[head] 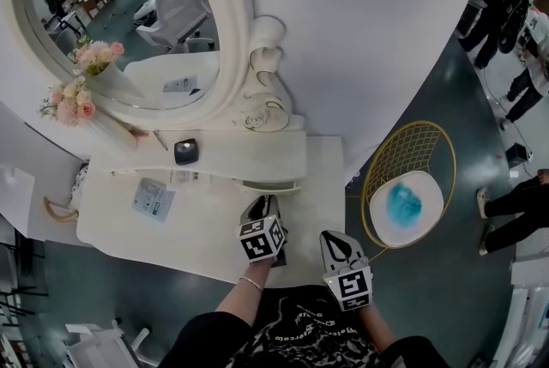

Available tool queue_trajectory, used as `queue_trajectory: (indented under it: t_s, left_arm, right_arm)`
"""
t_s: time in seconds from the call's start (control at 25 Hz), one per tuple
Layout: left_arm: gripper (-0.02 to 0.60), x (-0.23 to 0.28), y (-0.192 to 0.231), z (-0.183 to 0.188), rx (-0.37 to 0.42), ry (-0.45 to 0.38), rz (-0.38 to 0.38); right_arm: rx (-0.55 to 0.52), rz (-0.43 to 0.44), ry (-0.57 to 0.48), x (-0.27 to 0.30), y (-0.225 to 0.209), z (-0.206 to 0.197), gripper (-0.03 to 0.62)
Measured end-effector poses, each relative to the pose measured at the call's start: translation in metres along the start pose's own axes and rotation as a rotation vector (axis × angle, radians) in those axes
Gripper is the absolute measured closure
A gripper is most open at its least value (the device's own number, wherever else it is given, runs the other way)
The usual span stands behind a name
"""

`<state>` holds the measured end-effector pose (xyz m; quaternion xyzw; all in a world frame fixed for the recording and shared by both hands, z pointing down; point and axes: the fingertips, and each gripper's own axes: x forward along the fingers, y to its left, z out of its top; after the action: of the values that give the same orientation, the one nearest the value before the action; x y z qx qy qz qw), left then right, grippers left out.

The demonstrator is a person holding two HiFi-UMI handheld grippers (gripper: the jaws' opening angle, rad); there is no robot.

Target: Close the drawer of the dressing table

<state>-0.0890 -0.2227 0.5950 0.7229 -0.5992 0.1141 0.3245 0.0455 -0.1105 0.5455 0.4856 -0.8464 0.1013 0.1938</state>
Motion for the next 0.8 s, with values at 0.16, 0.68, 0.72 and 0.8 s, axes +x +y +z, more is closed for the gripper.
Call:
queue_trajectory:
  t_s: [0.16, 0.68, 0.72, 0.8]
  left_arm:
    - [0.482, 0.0007, -0.0003, 0.0009, 0.0, 0.0, 0.002]
    - [0.482, 0.0052, -0.0009, 0.0051, -0.004, 0.003, 0.006]
    - [0.482, 0.0055, -0.001, 0.0058, -0.004, 0.003, 0.006]
    - [0.482, 0.0053, -0.0013, 0.0064, -0.002, 0.004, 0.006]
  right_arm:
    - [-0.002, 0.009, 0.007, 0.0008, 0.0014, -0.001, 0.582]
    - [0.0, 0.013, 0.028, -0.0009, 0.0004, -0.0069, 0.582]
    - [0.002, 0.014, 0.028, -0.0009, 0.0007, -0.007, 0.582]
    - [0.005, 0.014, 0.029, -0.0014, 0.001, -0.0073, 0.582]
